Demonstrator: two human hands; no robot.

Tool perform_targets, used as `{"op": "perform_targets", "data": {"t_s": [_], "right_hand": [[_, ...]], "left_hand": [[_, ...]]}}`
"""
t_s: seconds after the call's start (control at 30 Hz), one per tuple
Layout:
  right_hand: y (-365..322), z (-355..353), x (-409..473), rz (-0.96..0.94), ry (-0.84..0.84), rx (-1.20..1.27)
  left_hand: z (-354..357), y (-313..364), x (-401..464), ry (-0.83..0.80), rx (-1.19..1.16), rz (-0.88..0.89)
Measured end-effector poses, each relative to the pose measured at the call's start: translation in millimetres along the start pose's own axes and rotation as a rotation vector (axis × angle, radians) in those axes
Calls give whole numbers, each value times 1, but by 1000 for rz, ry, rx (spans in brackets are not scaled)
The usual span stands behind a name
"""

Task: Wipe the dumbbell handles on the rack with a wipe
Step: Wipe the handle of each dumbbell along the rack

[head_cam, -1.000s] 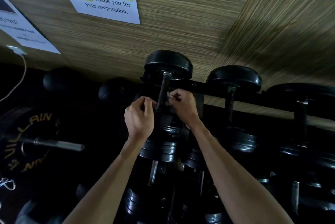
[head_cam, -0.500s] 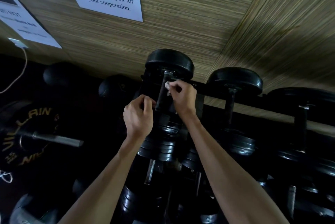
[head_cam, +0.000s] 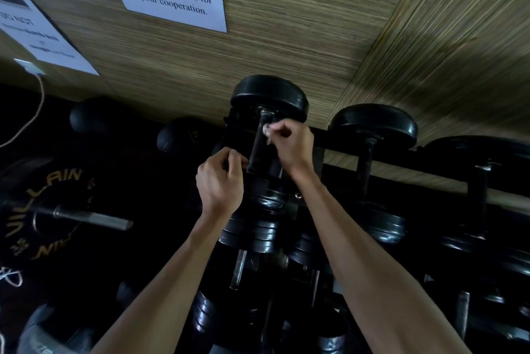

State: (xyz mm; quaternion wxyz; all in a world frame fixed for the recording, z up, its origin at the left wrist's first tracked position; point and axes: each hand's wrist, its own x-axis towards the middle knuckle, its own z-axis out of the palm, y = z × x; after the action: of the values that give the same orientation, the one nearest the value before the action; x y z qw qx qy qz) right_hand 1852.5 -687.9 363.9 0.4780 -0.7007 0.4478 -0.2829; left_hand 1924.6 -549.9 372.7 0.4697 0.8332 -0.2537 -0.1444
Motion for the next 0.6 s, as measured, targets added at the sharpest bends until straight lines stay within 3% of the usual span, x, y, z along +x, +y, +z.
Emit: {"op": "perform_targets", "data": {"t_s": [0.1, 0.2, 0.27, 0.5, 0.6], "right_hand": [[-1, -2, 0, 18, -39, -10], [7, -11, -26, 137, -314, -50], [10, -12, -35, 176, -396, -98], [-11, -1, 7, 20, -5, -65], [-12, 1, 5, -8, 24, -54]], "left_hand": [[0, -2, 0, 4, -15, -16], [1, -1, 0, 7, -24, -24], [1, 0, -1, 13, -25, -20], [-1, 2, -3, 10, -13, -23], [-1, 1, -2, 11, -25, -6]]}}
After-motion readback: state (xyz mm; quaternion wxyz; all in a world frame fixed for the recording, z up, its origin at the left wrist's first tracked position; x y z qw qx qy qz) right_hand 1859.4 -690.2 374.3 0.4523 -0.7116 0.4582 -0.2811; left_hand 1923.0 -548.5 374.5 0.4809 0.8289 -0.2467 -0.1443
